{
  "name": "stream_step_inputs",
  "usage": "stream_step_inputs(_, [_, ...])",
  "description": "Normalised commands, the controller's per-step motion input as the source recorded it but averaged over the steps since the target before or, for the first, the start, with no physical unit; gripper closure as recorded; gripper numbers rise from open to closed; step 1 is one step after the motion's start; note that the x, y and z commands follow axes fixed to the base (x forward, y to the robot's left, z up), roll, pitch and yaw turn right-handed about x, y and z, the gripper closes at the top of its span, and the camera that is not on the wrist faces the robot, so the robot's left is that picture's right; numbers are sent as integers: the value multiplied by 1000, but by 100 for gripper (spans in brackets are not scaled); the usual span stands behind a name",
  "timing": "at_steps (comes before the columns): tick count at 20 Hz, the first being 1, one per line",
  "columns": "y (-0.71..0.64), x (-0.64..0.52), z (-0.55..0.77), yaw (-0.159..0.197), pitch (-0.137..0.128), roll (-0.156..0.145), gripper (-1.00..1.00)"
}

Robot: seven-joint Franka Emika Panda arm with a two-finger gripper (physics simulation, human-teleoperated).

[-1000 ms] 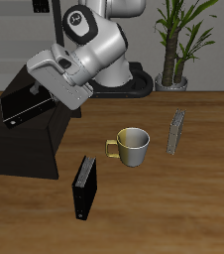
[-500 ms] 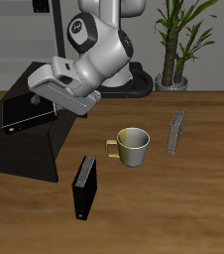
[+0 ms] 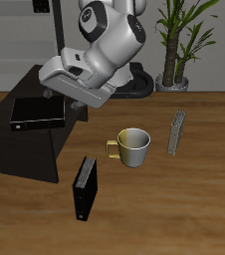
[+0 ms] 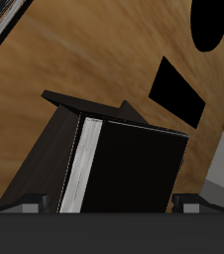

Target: Place the left black book flat on top of the shelf

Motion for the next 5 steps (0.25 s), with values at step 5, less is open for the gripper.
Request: stream_step_inputs(5, [261, -93, 183, -52, -22, 77, -100])
